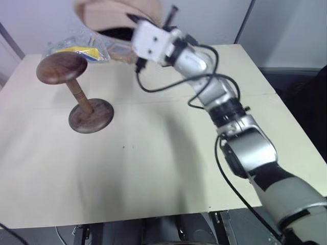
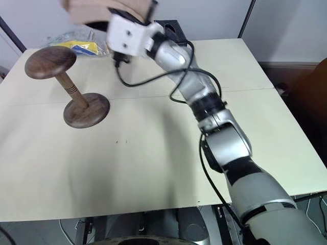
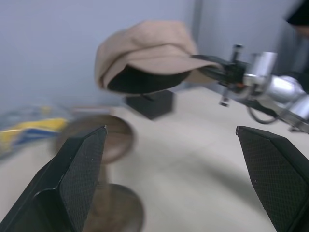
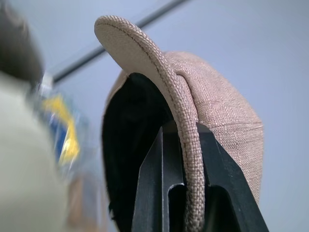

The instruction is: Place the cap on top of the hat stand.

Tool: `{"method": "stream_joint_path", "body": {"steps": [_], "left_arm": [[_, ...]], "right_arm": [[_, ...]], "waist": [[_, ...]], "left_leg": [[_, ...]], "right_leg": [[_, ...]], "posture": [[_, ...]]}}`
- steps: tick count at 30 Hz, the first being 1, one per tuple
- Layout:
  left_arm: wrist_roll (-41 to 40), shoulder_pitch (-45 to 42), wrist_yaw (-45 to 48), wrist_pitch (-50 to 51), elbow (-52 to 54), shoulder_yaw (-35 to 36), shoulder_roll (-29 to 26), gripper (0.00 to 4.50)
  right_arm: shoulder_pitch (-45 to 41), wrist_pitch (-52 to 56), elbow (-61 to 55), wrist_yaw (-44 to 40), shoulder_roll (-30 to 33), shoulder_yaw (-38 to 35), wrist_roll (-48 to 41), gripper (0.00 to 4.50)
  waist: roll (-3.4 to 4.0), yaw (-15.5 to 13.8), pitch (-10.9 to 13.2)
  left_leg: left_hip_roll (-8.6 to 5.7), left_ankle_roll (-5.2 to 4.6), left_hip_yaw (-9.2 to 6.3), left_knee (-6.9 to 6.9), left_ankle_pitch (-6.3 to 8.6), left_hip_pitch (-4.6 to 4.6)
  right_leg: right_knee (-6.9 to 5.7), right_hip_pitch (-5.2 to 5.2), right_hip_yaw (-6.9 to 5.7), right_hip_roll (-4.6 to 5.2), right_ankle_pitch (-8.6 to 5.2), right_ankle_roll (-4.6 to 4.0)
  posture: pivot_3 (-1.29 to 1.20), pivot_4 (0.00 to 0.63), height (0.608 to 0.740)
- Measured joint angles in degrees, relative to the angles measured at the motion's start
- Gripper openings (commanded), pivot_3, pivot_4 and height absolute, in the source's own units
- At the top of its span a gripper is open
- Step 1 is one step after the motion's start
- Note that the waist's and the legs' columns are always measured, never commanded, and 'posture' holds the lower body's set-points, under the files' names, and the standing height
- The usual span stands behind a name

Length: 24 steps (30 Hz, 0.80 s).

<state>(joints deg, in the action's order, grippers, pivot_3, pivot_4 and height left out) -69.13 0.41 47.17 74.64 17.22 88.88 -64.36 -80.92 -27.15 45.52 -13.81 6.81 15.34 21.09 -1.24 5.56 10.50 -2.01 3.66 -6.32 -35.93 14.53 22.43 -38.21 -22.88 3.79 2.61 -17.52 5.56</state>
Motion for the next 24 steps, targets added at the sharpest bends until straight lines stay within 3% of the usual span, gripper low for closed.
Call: {"method": "stream_joint_path", "body": {"steps": [4,11,18,24], "left_arm": [[3.6,8.55,2.27,-0.66,-1.31,5.84,0.01,4.5],[6.33,15.42,5.36,-3.05,-3.29,11.7,-0.19,4.5],[7.25,16.52,6.22,-4.63,-5.66,12.25,-2.05,4.5],[7.45,15.24,6.69,-6.17,-6.64,10.77,-3.22,4.5]], "right_arm": [[-4.07,-4.24,5.4,1.62,-5.8,0.22,-0.13,0.02],[-0.87,-9.67,6.01,1.01,-12.49,4.23,0.72,0.02],[10.82,-11.93,8.59,2.12,-14.48,14.16,8.66,0.02],[12.08,-10.3,11.98,7.23,-13.68,15.64,12.53,0.02]], "waist": [[0.02,0.3,0.01],[-0.04,0.09,0.02],[-0.1,0.11,0.0],[-0.1,0.17,0.01]], "left_leg": [[0.0,-0.02,0.0,0.05,0.01,0.0],[-0.01,-0.05,-0.08,0.07,0.03,-0.02],[-0.02,-0.03,-0.1,0.07,0.02,-0.02],[-0.01,-0.01,-0.11,0.09,0.01,-0.02]], "right_leg": [[0.0,-0.02,0.0,0.01,0.0,-0.01],[0.0,-0.22,-0.06,0.01,0.0,-0.02],[-0.07,-0.26,-0.07,-0.02,0.03,-0.07],[-0.09,-0.26,-0.07,-0.05,0.04,-0.08]], "posture": [[0.0,0.15,0.74],[0.0,0.15,0.74],[0.0,0.15,0.74],[0.0,0.15,0.74]]}}
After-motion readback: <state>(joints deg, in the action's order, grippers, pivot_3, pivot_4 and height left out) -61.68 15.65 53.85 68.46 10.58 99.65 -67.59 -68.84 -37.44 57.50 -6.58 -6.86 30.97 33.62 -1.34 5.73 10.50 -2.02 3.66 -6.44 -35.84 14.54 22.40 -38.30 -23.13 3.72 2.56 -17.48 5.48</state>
